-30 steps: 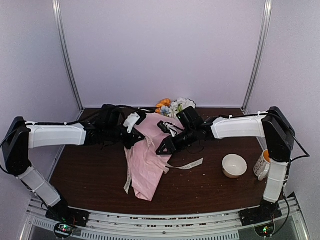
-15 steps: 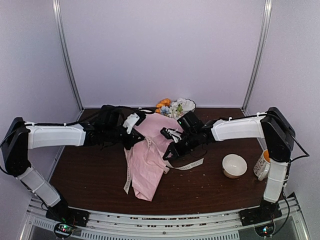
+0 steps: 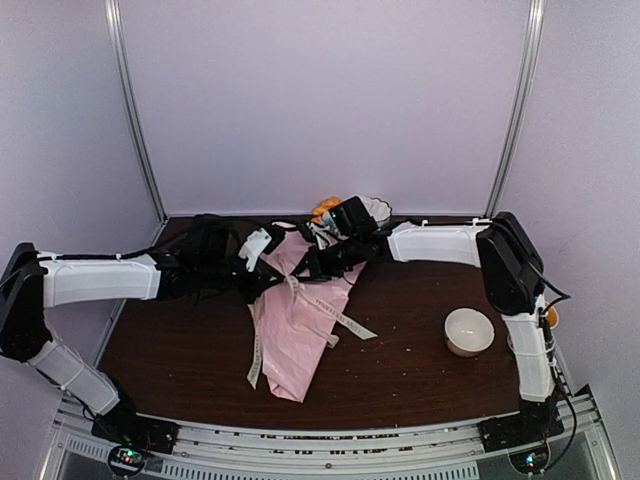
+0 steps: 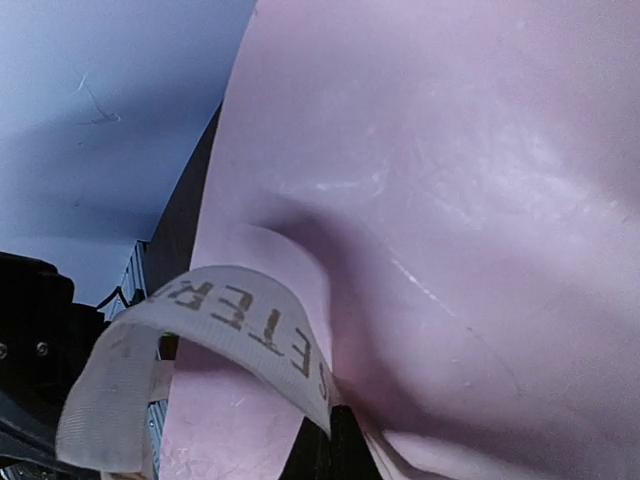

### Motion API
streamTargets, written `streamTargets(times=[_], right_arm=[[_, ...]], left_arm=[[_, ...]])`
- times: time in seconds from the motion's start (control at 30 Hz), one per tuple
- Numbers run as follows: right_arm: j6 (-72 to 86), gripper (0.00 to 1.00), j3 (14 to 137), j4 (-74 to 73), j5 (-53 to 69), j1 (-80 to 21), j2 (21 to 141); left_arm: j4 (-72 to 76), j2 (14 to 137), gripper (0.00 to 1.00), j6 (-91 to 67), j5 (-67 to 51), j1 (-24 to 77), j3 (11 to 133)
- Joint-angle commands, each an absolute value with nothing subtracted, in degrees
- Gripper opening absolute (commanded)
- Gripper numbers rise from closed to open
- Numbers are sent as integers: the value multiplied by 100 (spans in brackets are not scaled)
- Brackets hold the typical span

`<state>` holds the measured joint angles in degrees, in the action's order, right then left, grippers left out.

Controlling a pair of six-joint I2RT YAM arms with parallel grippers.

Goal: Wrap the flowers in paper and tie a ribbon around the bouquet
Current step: Cross the ribbon over the folded bouquet.

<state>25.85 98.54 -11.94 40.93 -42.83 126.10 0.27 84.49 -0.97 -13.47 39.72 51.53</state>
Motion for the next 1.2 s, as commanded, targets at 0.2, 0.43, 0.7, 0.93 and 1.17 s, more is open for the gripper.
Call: streamTargets(times=[0.2,0.43,0.7,0.93,1.17], right_arm=[[3722,0,9341,630,6327,-4902,12839],[4460,0,8448,1763,6741,-4969,12557],[4613,0,8292,1813,6599,-4961,12522],[4004,7,8251,536,6152,-4820,12286],[3591,16,8099,-349,5729,-4707,11969]], left_arm=[[581,8252,0,-130,-1578,3946,5124],[111,8807,0,-278,-1021,3938,5345],[-264,9595,0,-352,-899,3938,5582],[-769,9950,0,-248,-536,3938,5694],[-820,10104,0,-250,-516,3938,5616]])
